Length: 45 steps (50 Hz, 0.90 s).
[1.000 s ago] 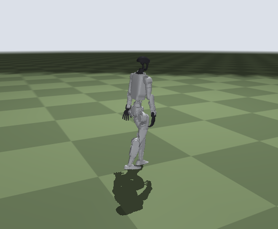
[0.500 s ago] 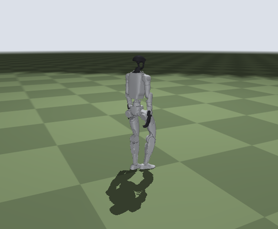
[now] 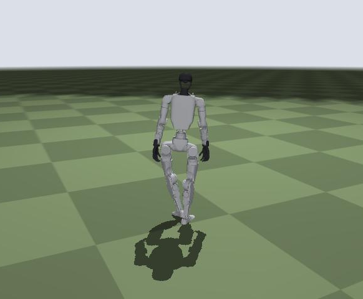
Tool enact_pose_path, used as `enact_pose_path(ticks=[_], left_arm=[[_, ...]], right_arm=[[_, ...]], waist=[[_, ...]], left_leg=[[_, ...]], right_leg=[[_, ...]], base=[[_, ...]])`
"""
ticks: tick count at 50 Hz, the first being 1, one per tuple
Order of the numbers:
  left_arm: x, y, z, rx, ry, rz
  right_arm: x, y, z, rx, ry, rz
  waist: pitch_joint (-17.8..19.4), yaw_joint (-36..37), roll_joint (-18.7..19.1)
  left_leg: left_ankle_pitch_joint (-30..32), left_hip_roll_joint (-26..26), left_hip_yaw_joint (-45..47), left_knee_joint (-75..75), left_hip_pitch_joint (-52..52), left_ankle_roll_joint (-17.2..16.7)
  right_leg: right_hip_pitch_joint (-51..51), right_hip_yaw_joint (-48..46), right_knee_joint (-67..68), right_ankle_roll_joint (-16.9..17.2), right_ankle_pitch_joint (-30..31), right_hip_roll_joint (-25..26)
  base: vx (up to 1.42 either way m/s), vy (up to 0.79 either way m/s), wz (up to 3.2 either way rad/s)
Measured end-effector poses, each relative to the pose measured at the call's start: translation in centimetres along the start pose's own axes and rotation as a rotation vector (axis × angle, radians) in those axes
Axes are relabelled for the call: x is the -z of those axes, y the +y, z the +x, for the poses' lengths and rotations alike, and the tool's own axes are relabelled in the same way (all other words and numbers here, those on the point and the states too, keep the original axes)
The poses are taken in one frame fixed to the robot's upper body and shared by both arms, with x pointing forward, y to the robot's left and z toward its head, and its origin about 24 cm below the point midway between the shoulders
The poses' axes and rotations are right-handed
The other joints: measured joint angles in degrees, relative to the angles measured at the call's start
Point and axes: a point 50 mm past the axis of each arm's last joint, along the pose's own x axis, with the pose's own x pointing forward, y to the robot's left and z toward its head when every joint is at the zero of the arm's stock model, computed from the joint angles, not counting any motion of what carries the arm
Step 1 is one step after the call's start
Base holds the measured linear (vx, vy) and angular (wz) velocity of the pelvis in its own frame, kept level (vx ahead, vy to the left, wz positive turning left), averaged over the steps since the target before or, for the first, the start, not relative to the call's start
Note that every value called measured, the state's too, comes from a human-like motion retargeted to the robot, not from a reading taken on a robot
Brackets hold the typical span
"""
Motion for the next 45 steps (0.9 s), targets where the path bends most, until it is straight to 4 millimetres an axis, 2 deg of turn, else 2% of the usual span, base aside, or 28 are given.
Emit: enact_pose_path(ticks=[3, 5, 7, 8, 10, 13, 16, 17, 18, 20, 22, 25, 28, 30, 32, 35, 38, 40, 43, 45], left_arm=[[0.1, -0.1, 0.1, -0.016, -0.014, -0.013], [0.0, -0.3, 0.1, -0.017, -0.018, -0.031], [-0.1, -0.4, 0.1, -0.001, -0.022, -0.045], [-0.1, -0.4, 0.1, 0.011, -0.021, -0.049], [-0.6, -0.2, -0.1, 0.032, -0.025, -0.057], [-1.8, 0.6, -0.3, 0.022, -0.048, -0.055], [-3.1, 1.3, -0.6, 0.008, -0.1, -0.02], [-3.5, 1.4, -0.7, 0.004, -0.113, -0.01], [-3.8, 1.4, -0.7, 0.002, -0.121, -0.001], [-4.5, 1.3, -0.8, -0.003, -0.136, 0.018], [-5.4, 1.6, -1.0, -0.014, -0.161, 0.035], [-6.5, 2.4, -1.4, -0.047, -0.188, 0.067], [-7.4, 3.1, -1.8, -0.082, -0.222, 0.094], [-8.0, 3.5, -2.1, -0.101, -0.247, 0.101], [-8.5, 3.8, -2.3, -0.115, -0.268, 0.1], [-9.0, 4.0, -2.6, -0.133, -0.295, 0.087], [-9.1, 4.1, -2.6, -0.134, -0.303, 0.073], [-8.9, 4.1, -2.5, -0.129, -0.298, 0.068], [-8.2, 3.3, -2.1, -0.121, -0.27, 0.06], [-7.4, 2.4, -1.7, -0.102, -0.242, 0.043]], right_arm=[[-0.4, 0.0, 0.0, -0.001, -0.02, 0.023], [-0.4, 0.3, 0.0, 0.003, -0.028, 0.042], [-0.1, 1.0, 0.2, -0.013, -0.029, 0.056], [0.2, 1.4, 0.2, -0.027, -0.02, 0.061], [0.8, 2.2, 0.4, -0.047, 0.008, 0.072], [2.2, 3.7, 0.6, -0.016, 0.008, 0.142], [4.4, 5.2, 0.7, 0.053, 0.008, 0.22], [5.3, 5.6, 0.7, 0.065, 0.027, 0.225], [6.4, 6.1, 0.6, 0.066, 0.061, 0.22], [8.7, 7.0, 0.3, 0.03, 0.148, 0.21], [10.6, 7.8, 0.0, -0.065, 0.241, 0.214], [12.7, 9.2, -0.9, -0.269, 0.382, 0.261], [13.7, 10.2, -1.5, -0.398, 0.456, 0.334], [13.8, 10.5, -1.7, -0.423, 0.46, 0.372], [13.6, 10.5, -1.5, -0.405, 0.443, 0.389], [13.0, 10.3, -1.2, -0.351, 0.418, 0.396], [12.1, 10.2, -0.9, -0.325, 0.4, 0.384], [11.2, 10.0, -0.7, -0.326, 0.381, 0.374], [9.8, 9.4, -0.4, -0.32, 0.341, 0.37], [8.8, 8.6, -0.1, -0.306, 0.311, 0.361]], waist=[[0.3, 0.8, 1.3], [0.2, 1.4, 1.7], [0.3, 2.2, 1.5], [0.0, 2.7, 1.2], [-0.2, 4.1, 0.7], [0.0, 5.9, -0.4], [-0.1, 8.0, 0.6], [-0.1, 8.1, 1.5], [-0.1, 7.7, 3.0], [-0.1, 6.5, 5.5], [0.0, 5.9, 6.4], [0.5, 4.4, 6.1], [0.8, 2.9, 5.3], [1.2, 1.9, 4.6], [1.8, 0.6, 3.6], [2.8, -0.8, 1.5], [3.2, -1.1, 0.7], [2.6, -0.1, 0.5], [2.3, 0.4, -0.5], [2.1, 0.2, -0.5]], left_leg=[[1.4, -1.3, 1.2, -4.5, -0.7, -2.0], [2.7, -1.6, 2.9, -7.1, -0.4, -0.9], [5.4, -1.6, 2.9, -7.5, 0.5, 2.1], [3.9, -1.5, 0.9, -6.4, 0.6, 2.1], [4.8, -3.4, -7.9, -4.5, -3.2, 2.1], [4.1, -2.8, -8.2, -5.0, -1.8, 2.1], [5.3, -3.5, -15.4, -7.4, -1.3, 2.1], [5.8, -3.0, -17.5, -8.1, -0.9, 2.1], [6.2, -2.2, -19.8, -8.7, -0.2, 2.1], [6.7, -1.1, -25.1, -9.6, 0.8, 2.1], [7.1, -1.0, -28.4, -10.7, 1.6, 2.1], [8.2, -2.5, -32.7, -12.7, 3.1, 2.1], [8.7, -4.0, -36.0, -13.6, 4.0, 2.1], [8.9, -5.1, -38.3, -13.9, 4.6, 2.1], [8.9, -6.5, -40.1, -14.2, 5.5, 2.1], [8.8, -9.2, -43.7, -13.8, 6.9, 2.1], [7.6, -9.6, -45.3, -12.5, 7.8, 2.1], [6.5, -8.7, -43.6, -10.7, 6.9, 2.1], [6.6, -9.0, -41.8, -6.2, 5.4, 2.1], [8.6, -8.7, -37.8, -2.7, 4.2, 2.1]], right_leg=[[2.6, -4.8, -1.6, 1.0, -1.1, 2.3], [4.5, -8.3, -2.5, 2.0, -1.9, 3.5], [7.1, -11.6, -2.8, 3.3, -2.8, 4.4], [8.0, -12.2, -2.6, 3.9, -3.2, 4.7], [8.2, -12.1, -1.5, 5.5, -2.6, 4.8], [9.1, -17.8, 2.4, 9.5, 0.9, 3.5], [8.4, -18.6, 9.2, 12.9, 10.5, 2.4], [7.6, -18.0, 12.5, 12.6, 13.9, 2.2], [6.4, -16.7, 16.7, 10.6, 16.4, 2.2], [2.1, -11.3, 26.1, 7.8, 18.7, 2.2], [-2.9, -5.1, 33.6, 10.9, 15.2, 1.8], [-10.3, 5.8, 38.2, 13.5, 11.9, 3.4], [-14.5, 11.3, 35.1, 9.5, 9.7, 3.7], [-16.4, 13.9, 30.2, 6.1, 7.8, 3.4], [-17.8, 21.4, 24.1, 4.7, 5.8, 5.6], [-17.9, 35.6, 15.6, 6.1, 5.3, 9.2], [-17.3, 33.3, 11.8, -0.3, 8.0, 8.4], [-15.8, 18.5, 13.0, -3.0, 3.7, 5.0], [-14.1, 24.7, 11.5, -1.6, 3.8, 5.1], [-12.1, 20.1, 10.7, -0.8, 2.5, 2.8]], base=[[0.04, 0.08, 1.62], [0.06, 0.08, 1.61], [0.14, -0.05, 1.37], [0.14, -0.06, 1.21], [0.02, 0.03, 1.12], [0.09, -0.05, 1.18], [0.16, 0.08, 1.32], [0.12, 0.1, 1.62], [0.14, 0.09, 1.76], [0.16, 0.07, 1.75], [0.16, 0.05, 1.42], [0.13, -0.03, 1.51], [0.09, -0.05, 1.51], [0.17, -0.08, 1.46], [0.15, -0.07, 1.61], [0.2, -0.14, 1.56], [0.22, -0.16, 1.3], [0.27, -0.19, 1.03], [0.25, -0.17, 1.27], [0.24, -0.01, 1.29]])
